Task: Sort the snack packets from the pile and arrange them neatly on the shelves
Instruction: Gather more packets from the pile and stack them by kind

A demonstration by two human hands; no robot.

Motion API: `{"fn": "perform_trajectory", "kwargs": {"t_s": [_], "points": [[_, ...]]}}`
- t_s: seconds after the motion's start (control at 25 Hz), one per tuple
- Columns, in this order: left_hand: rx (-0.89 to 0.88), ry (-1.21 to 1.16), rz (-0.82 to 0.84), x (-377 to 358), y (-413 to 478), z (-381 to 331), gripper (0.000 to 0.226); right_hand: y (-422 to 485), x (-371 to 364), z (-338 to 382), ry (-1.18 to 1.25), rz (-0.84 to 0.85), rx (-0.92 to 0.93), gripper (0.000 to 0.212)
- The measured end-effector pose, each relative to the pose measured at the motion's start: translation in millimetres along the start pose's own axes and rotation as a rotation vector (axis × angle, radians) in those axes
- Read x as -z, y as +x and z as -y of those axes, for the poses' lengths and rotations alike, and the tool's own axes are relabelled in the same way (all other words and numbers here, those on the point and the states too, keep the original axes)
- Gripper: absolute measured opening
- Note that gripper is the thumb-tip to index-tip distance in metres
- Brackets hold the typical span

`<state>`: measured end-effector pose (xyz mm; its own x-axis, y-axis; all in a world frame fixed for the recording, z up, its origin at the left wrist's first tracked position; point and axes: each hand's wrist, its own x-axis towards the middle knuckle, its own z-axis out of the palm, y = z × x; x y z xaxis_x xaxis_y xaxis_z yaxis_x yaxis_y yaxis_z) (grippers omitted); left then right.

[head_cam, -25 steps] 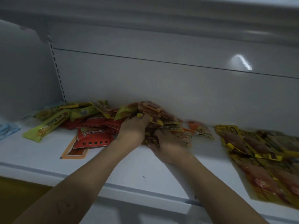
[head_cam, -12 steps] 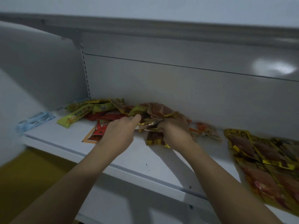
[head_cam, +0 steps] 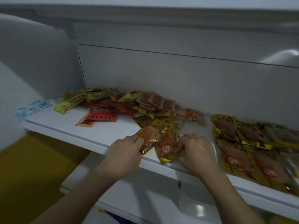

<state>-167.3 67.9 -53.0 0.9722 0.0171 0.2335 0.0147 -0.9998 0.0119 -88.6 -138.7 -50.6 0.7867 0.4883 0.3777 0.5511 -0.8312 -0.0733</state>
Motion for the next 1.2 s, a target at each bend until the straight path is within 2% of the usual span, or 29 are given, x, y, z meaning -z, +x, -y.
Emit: {"fn": "perform_trajectory", "kwargs": {"t_s": [0.12, 0.16, 0.24, 0.32, 0.4, 0.44, 0.52, 0.6, 0.68, 0.76, 0.84, 1.04, 1.2], "points": [[-0.001, -0.021, -0.022, -2, 0, -14, 0.021, -22, 5, -16, -0.014, -0.097, -0.024, 0.03], [-0.004, -0.034, -0.034, -3, 1, -18, 0.025, -29, 6, -21, -0.007, -0.074, -0.058, 0.029], [-0.013, -0.06, -0.021, -7, 3, -20, 0.04, -35, 4, -23, 0.068, -0.087, -0.115, 0.027], [-0.027, -0.071, 0.055, -9, 5, -21, 0.063, -35, 8, -17, 0.171, -0.082, -0.046, 0.035], [-0.03, -0.104, 0.129, -9, 8, -22, 0.08, -32, 10, -9, 0.227, 0.086, 0.061, 0.04], [-0.029, -0.137, 0.152, -9, 9, -23, 0.082, -30, 8, -7, 0.219, 0.196, 0.092, 0.05], [-0.061, -0.157, 0.173, -9, 11, -26, 0.079, -25, 1, -7, 0.129, 0.394, 0.089, 0.082], [-0.1, -0.1, 0.156, -9, 12, -26, 0.074, -25, -2, -8, 0.035, 0.439, 0.081, 0.092], [-0.141, -0.052, 0.136, -5, 12, -27, 0.065, -31, 2, -8, -0.004, 0.393, 0.116, 0.078], [-0.191, -0.044, 0.102, 2, 16, -29, 0.046, -32, 13, -13, 0.068, 0.339, 0.142, 0.058], [-0.213, -0.075, 0.023, 11, 25, -34, 0.033, -27, 31, -21, 0.127, 0.29, 0.092, 0.053], [-0.257, -0.192, -0.118, 30, 60, -52, 0.057, -17, 62, -38, -0.016, 0.014, -0.078, 0.052], [-0.31, -0.291, -0.233, 33, 86, -86, 0.06, -32, 69, -63, -0.133, -0.236, -0.209, 0.045]]}}
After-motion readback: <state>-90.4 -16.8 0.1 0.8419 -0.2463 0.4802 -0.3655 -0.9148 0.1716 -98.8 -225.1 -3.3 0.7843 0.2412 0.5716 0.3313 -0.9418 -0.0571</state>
